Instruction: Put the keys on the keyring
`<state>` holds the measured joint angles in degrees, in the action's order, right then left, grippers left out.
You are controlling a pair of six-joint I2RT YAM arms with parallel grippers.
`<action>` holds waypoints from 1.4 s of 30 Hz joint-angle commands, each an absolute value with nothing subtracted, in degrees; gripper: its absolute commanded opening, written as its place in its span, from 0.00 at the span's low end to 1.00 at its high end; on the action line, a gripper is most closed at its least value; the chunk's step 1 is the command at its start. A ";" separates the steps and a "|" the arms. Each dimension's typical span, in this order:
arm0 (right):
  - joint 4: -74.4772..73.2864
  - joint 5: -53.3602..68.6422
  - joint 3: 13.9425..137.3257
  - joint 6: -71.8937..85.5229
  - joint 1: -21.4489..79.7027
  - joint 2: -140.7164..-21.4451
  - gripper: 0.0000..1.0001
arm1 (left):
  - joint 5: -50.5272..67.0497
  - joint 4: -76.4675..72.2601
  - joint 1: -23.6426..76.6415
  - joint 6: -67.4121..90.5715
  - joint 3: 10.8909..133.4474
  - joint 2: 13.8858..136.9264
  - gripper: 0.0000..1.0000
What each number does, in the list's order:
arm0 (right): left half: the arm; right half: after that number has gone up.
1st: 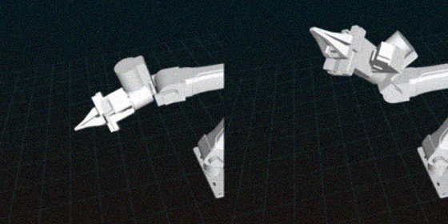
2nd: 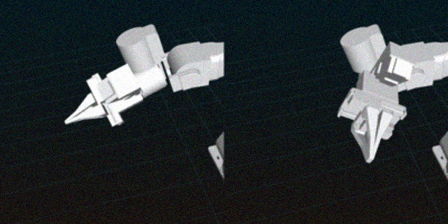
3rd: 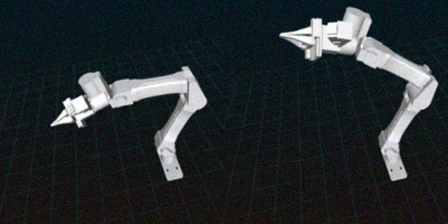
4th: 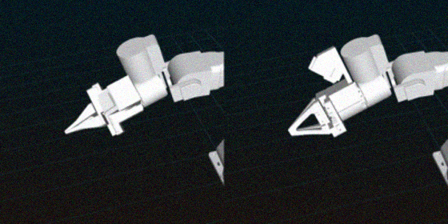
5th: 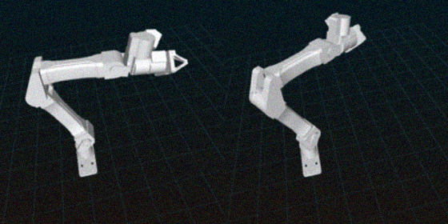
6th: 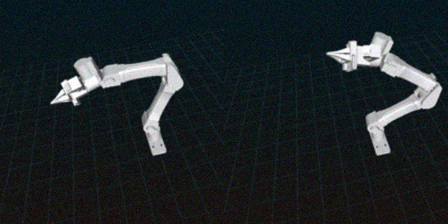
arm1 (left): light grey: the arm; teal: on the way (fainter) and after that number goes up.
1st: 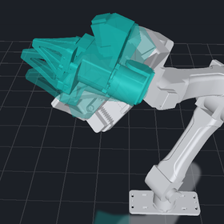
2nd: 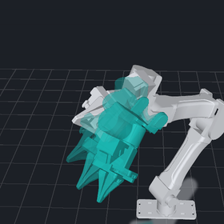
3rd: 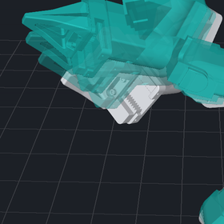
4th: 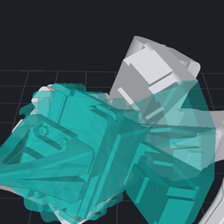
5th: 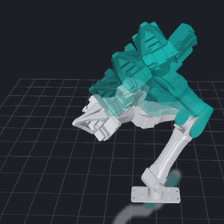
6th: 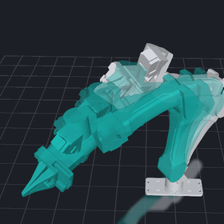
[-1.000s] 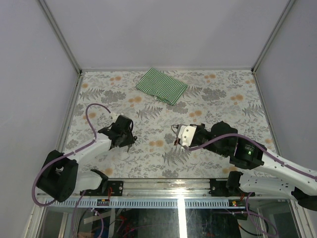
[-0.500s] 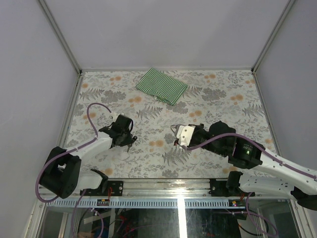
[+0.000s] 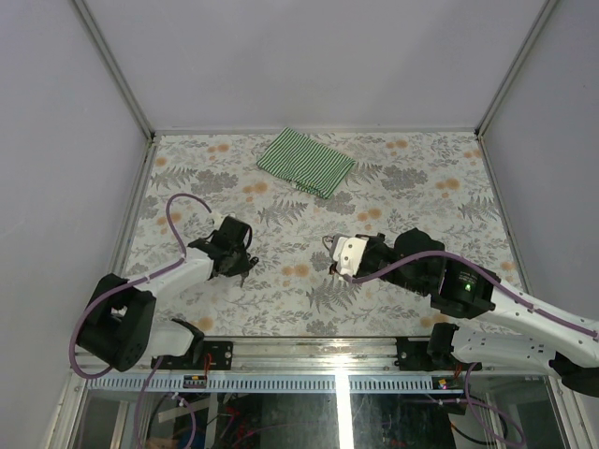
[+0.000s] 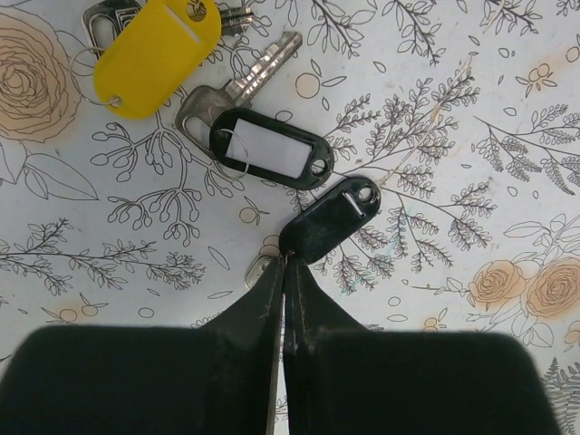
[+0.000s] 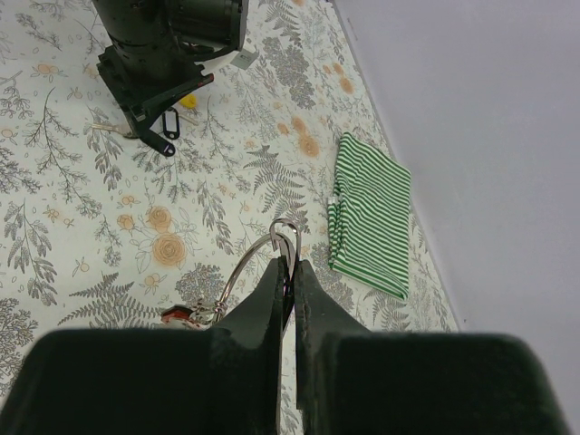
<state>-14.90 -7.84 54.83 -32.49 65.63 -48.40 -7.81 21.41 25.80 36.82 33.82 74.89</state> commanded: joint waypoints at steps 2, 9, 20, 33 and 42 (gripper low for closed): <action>-12.62 -7.68 56.68 -32.50 66.03 -48.35 0.00 | -8.75 20.79 25.31 35.09 34.74 74.05 0.00; -10.50 -8.31 56.94 -32.14 66.01 -48.32 0.00 | -3.47 23.18 26.84 31.14 37.40 66.36 0.00; -7.54 -12.47 57.92 -28.74 66.06 -48.61 0.00 | 1.88 25.03 37.18 18.01 49.39 52.45 0.00; -9.48 -13.81 64.71 -20.36 66.05 -50.63 0.00 | 12.54 20.85 45.11 7.15 62.52 49.56 0.00; -15.31 -13.78 71.95 -15.79 66.02 -54.09 0.00 | 9.39 23.38 54.19 2.36 69.99 54.09 0.00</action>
<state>-14.83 -12.58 66.85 -19.44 65.65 -52.90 10.72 24.10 51.29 6.37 66.13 52.53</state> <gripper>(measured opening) 0.033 0.010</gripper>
